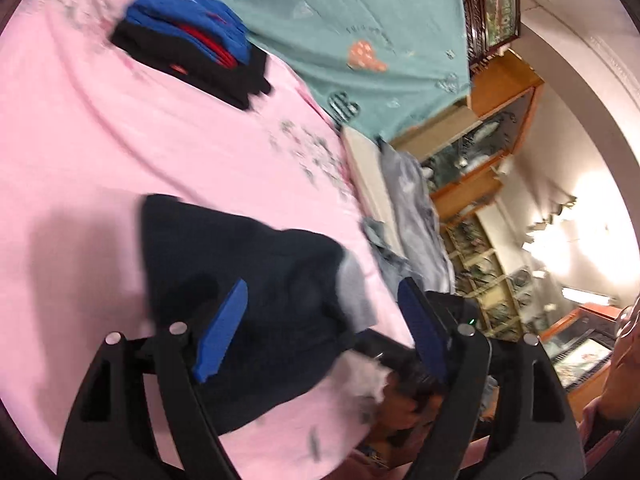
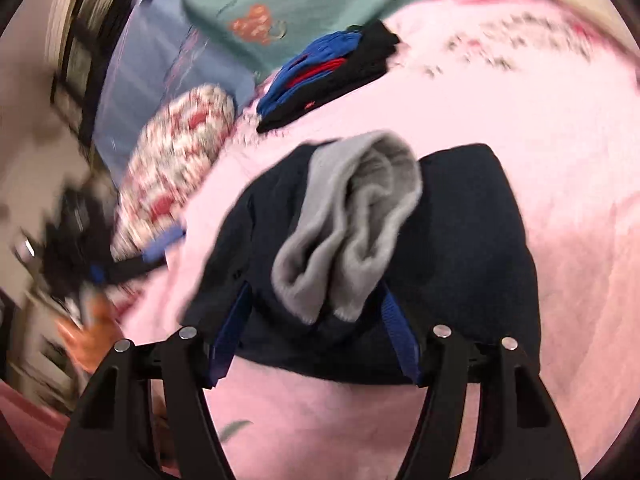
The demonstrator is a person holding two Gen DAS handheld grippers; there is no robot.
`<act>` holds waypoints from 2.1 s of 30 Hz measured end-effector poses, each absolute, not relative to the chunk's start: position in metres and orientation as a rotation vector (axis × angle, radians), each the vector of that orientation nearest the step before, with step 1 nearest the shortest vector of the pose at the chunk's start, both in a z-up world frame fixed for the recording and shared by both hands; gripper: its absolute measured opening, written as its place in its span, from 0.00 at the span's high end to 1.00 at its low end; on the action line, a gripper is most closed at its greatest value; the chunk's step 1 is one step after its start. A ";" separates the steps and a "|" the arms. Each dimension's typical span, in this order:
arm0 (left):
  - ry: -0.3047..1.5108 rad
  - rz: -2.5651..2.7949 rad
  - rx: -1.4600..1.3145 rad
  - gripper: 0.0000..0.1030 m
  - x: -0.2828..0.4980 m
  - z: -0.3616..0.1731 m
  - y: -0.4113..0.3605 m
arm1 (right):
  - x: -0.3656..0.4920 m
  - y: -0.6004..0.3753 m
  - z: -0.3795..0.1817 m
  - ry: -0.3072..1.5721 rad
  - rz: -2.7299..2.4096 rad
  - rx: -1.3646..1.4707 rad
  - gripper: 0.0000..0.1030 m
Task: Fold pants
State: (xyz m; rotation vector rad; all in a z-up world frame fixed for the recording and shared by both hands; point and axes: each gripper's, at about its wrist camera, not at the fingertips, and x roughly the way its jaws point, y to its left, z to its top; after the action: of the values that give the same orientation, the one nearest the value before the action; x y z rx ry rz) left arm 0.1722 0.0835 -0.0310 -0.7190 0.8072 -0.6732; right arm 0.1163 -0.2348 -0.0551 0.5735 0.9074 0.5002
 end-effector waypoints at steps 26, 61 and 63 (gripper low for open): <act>0.779 -0.623 -0.634 0.17 0.148 -0.028 0.079 | 0.099 -0.310 -0.062 0.869 0.231 0.634 0.76; 0.960 -0.630 -0.270 0.09 0.251 -0.051 -0.026 | 0.079 -0.270 -0.041 0.875 0.470 0.471 0.59; 0.975 -0.634 -0.345 0.09 0.258 -0.056 -0.020 | 0.070 -0.270 -0.026 0.820 0.472 0.438 0.59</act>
State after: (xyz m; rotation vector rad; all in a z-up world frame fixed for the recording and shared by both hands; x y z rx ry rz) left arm 0.2579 -0.0196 -0.0562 -0.3448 0.9745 -0.6337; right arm 0.0703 -0.2699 -0.0262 0.4380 0.8199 0.4723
